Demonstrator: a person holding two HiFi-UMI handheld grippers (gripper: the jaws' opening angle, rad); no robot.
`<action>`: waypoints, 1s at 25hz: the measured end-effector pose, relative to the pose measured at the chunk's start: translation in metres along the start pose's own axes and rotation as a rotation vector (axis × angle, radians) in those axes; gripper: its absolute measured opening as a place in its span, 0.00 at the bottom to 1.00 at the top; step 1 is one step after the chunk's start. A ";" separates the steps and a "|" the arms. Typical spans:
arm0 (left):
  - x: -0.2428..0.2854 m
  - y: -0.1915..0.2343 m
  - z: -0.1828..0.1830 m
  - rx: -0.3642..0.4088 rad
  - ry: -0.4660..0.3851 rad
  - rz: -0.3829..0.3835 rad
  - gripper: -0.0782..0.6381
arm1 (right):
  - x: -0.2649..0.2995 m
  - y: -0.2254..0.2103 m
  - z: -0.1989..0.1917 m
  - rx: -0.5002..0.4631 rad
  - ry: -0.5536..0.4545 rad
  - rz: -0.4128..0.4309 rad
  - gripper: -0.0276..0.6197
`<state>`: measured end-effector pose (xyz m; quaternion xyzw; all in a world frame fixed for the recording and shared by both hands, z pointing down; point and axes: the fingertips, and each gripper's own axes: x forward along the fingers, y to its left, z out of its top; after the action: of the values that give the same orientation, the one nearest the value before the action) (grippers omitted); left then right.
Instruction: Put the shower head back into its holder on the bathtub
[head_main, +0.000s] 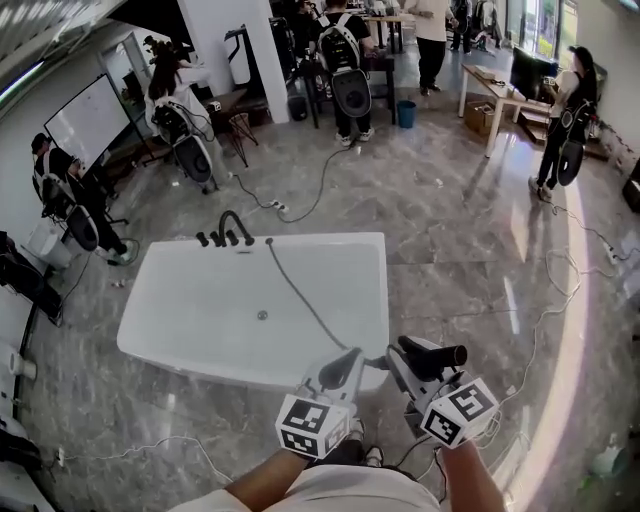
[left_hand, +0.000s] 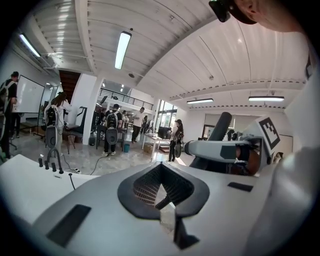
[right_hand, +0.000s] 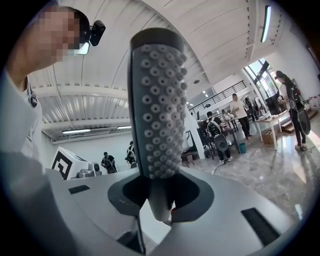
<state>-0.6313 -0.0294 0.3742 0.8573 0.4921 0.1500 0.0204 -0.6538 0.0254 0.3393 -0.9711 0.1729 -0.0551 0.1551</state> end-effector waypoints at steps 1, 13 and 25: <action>0.008 0.004 0.007 0.004 -0.008 -0.014 0.12 | 0.004 -0.006 0.004 0.000 -0.007 -0.013 0.21; 0.087 0.023 0.040 0.021 -0.029 -0.148 0.12 | 0.038 -0.074 0.042 -0.004 -0.051 -0.147 0.21; 0.176 0.025 0.038 0.010 -0.012 -0.056 0.12 | 0.053 -0.164 0.050 0.018 -0.033 -0.078 0.21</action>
<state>-0.5168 0.1114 0.3840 0.8441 0.5166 0.1417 0.0234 -0.5439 0.1666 0.3475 -0.9764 0.1319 -0.0467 0.1644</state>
